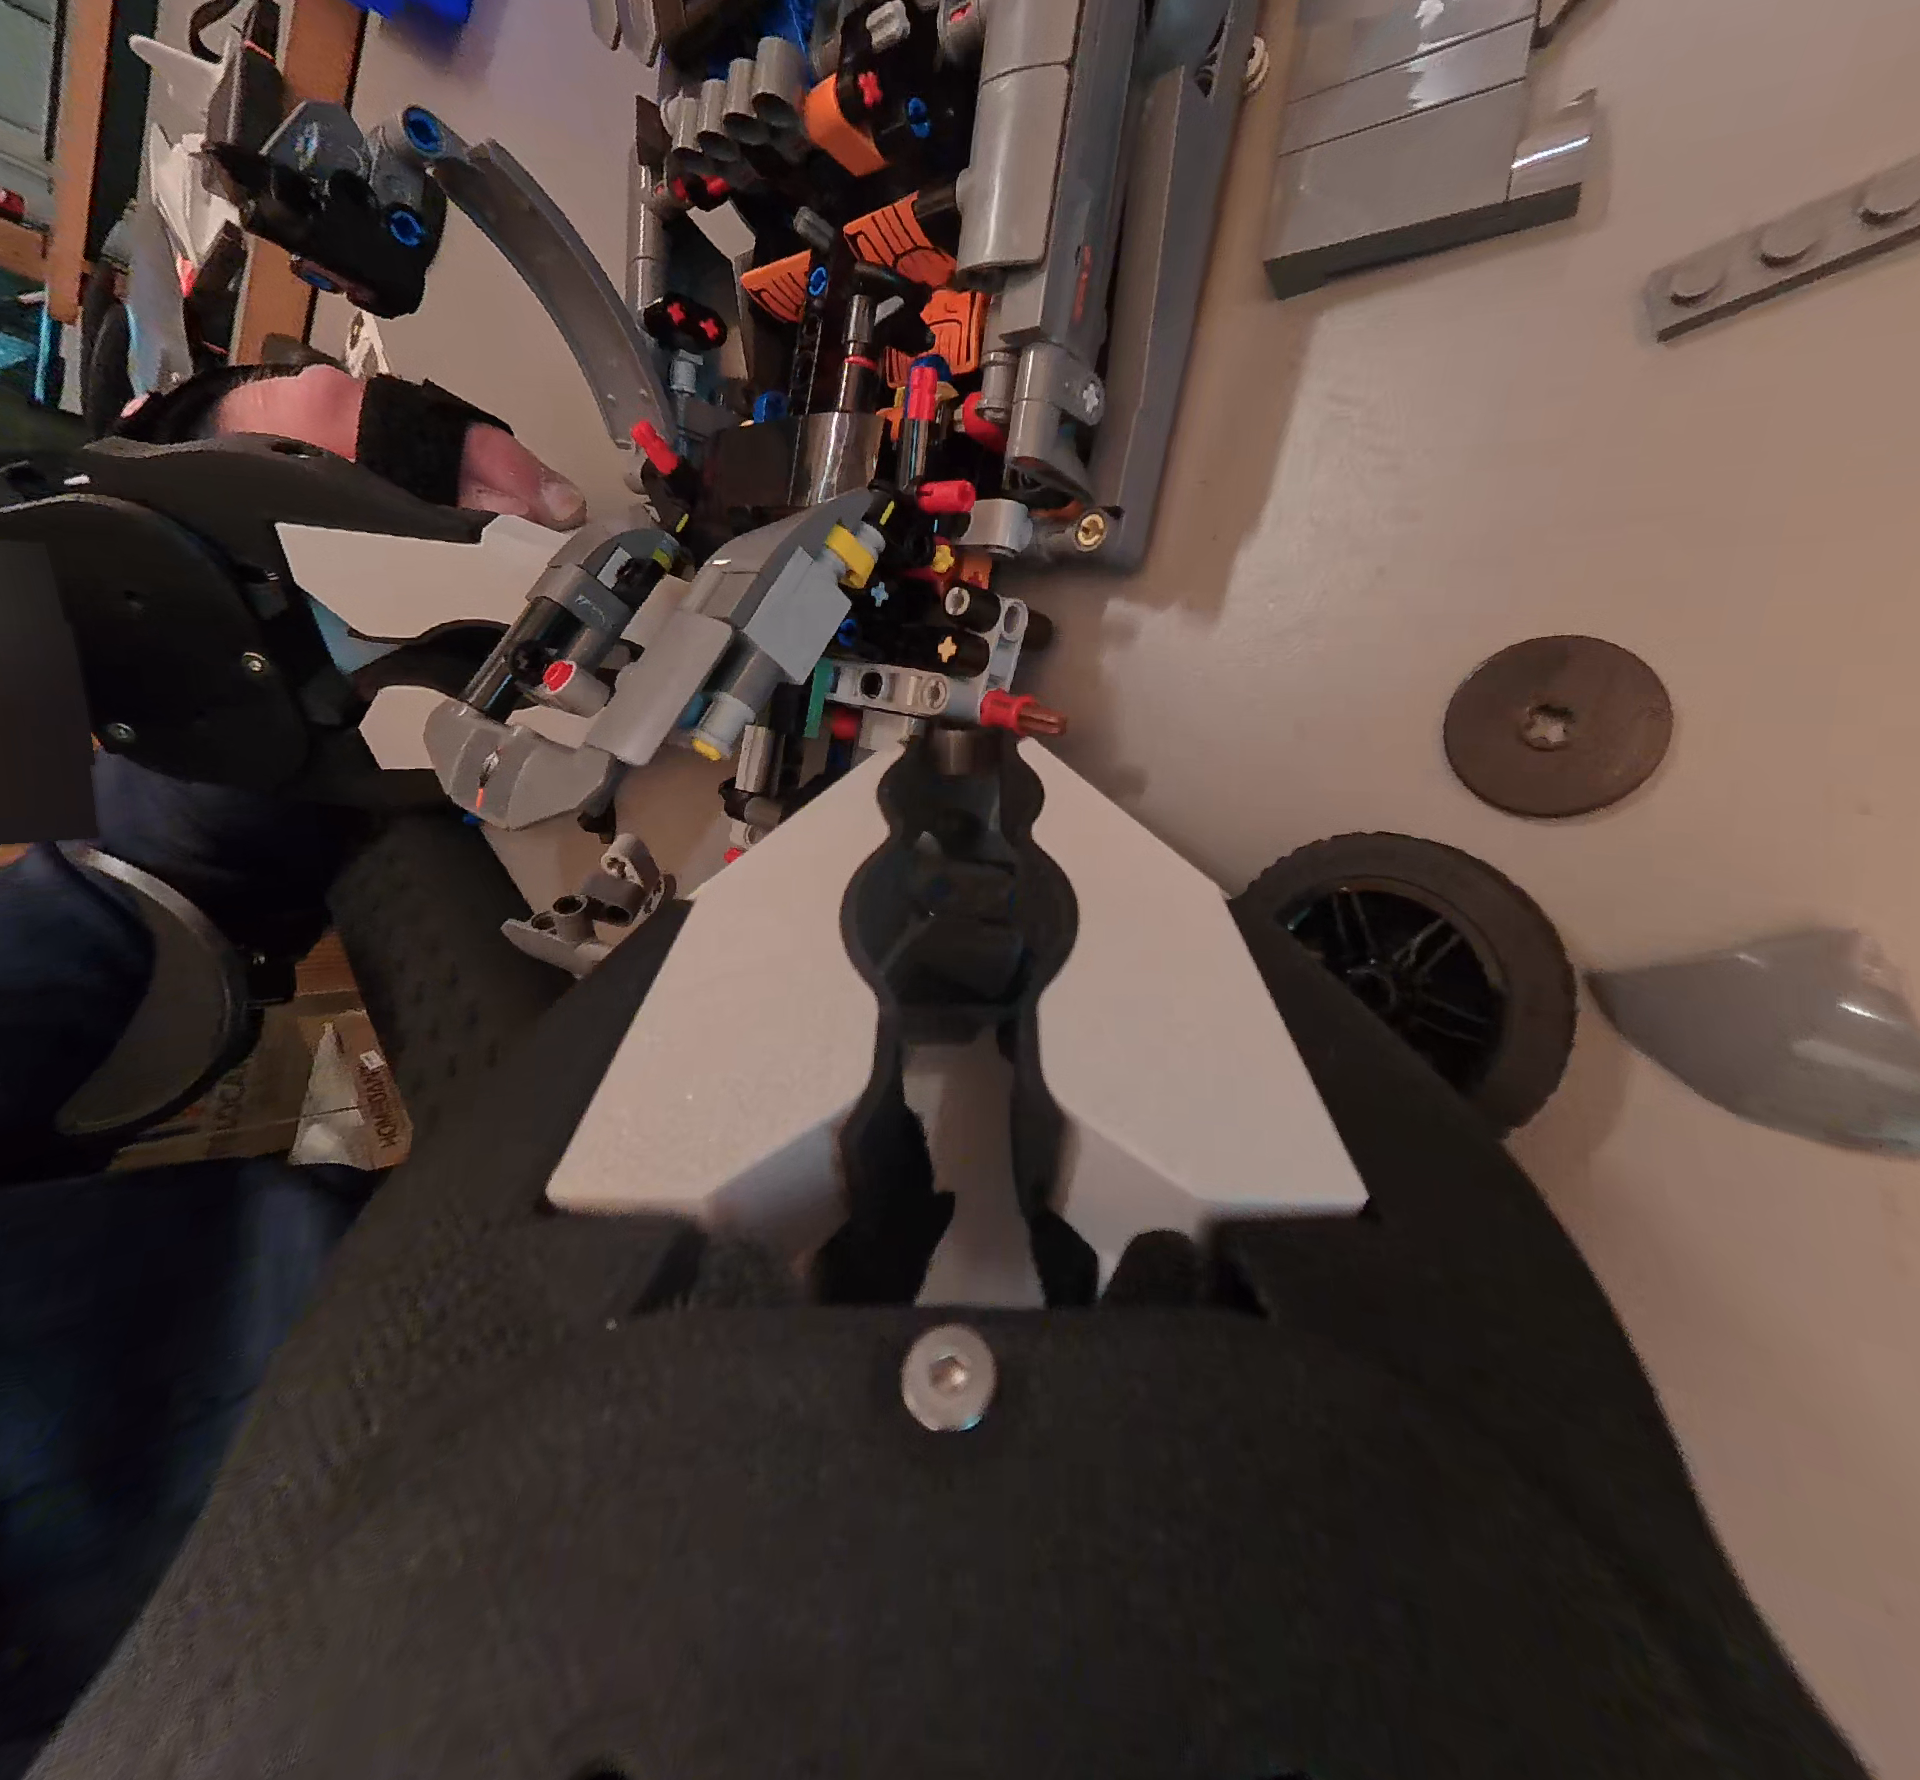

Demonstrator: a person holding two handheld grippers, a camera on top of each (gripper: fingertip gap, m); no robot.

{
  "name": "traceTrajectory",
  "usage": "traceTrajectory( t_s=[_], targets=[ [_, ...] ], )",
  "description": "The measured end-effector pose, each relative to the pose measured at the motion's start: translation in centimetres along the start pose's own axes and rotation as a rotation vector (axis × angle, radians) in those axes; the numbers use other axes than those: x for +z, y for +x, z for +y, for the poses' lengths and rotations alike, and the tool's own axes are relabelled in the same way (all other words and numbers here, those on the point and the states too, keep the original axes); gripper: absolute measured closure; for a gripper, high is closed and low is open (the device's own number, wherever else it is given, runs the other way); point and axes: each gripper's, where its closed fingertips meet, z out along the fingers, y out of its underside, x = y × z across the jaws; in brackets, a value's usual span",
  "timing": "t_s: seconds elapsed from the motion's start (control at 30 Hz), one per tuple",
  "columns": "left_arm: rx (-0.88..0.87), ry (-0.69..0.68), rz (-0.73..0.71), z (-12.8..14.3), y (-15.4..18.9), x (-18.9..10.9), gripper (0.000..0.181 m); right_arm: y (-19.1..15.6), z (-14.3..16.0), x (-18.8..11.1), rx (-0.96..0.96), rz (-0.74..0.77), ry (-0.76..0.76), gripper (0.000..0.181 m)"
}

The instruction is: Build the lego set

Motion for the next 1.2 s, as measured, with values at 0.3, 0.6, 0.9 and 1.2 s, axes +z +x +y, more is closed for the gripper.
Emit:
traceTrajectory(
  t_s=[0.3, 0.6, 0.9, 1.2],
  targets=[
    [-0.003, 0.001, 0.002, -0.03, 0.05, -0.01, 0.177, -0.25, -0.03, -0.08, 0.034, -0.051, -0.001, 0.167],
    [-0.003, 0.002, 0.001, -0.05, 0.07, -0.03, 0.177, 0.04, -0.08, 0.01, 0.04, -0.042, -0.001, 0.171],
    [-0.001, 0.001, -0.002, -0.07, 0.09, -0.03, 0.177, 0.02, -0.17, -0.08, 0.058, -0.057, 0.006, 0.172],
    [-0.006, 0.002, 0.0, -0.05, 0.07, -0.03, 0.177, -0.29, -0.37, -0.22, 0.09, -0.088, 0.026, 0.17]
  ],
)
